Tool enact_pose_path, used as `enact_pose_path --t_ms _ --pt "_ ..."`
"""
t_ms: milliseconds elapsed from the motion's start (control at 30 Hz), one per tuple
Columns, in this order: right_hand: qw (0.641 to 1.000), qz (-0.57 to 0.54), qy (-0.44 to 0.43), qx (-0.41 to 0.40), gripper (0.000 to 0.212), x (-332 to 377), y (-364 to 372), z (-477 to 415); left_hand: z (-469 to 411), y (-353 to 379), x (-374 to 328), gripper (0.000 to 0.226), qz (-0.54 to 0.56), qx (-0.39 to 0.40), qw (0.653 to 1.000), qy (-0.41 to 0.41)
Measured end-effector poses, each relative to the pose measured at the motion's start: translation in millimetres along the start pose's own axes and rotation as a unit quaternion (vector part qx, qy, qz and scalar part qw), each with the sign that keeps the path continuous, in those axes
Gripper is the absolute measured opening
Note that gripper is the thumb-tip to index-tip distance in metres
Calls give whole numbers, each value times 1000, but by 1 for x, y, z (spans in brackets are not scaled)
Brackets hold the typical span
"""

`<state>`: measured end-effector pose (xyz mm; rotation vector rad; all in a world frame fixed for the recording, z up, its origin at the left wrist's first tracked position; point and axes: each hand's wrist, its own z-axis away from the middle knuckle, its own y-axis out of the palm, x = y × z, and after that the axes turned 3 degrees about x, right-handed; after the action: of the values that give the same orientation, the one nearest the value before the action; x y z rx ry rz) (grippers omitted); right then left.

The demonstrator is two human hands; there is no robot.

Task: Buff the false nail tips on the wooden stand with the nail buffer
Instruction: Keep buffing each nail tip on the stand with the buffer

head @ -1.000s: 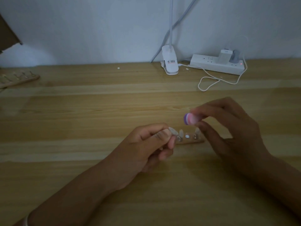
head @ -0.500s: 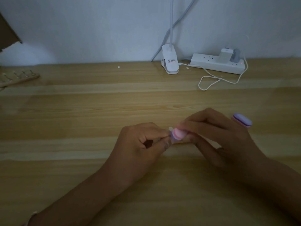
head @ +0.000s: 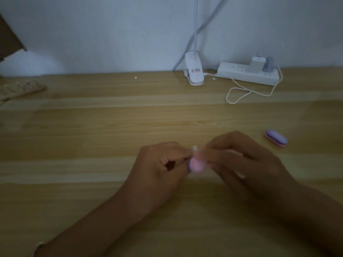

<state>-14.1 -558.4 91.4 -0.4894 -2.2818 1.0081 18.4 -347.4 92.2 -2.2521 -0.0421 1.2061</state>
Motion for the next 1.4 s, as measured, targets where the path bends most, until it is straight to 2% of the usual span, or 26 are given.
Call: enact_pose_path --t_ms 67,100,233,367,500,633,800,933,1067,1200,1300,1400 --pt "992 113 15 -56 18 -1 -10 -11 0 0 -1 14 14 -7 1000 -18" --pt "989 133 18 -68 20 -1 -11 -13 -1 0 -2 13 28 -8 999 -23" --pt "996 56 -22 -68 26 6 4 -6 -1 0 -4 16 110 -3 993 -39" --pt "987 126 2 -100 22 -2 -7 -11 0 0 -4 21 147 -5 986 -76" --pt "992 91 -35 -84 28 9 2 -9 -1 3 -7 20 221 4 972 -81" --pt "986 121 -23 -110 23 2 -9 -12 -2 6 -6 17 258 5 961 -100" --pt "991 99 -42 -84 27 7 -4 -10 -2 7 -8 25 303 4 948 -100" --pt "987 114 -23 -115 19 4 -10 -12 -2 5 -7 25 320 -2 941 -110" --pt "986 130 -41 -100 24 8 -4 -10 -3 5 -11 21 334 5 936 -107" --pt "983 113 31 -139 25 -6 -18 -9 -4 2 -11 21 326 3 937 -121" --pt "989 75 -6 -131 23 3 -9 -10 -4 3 -12 20 300 11 947 -115" --pt "989 95 -32 -105 25 6 -7 -11 -4 4 -12 20 286 15 953 -96"
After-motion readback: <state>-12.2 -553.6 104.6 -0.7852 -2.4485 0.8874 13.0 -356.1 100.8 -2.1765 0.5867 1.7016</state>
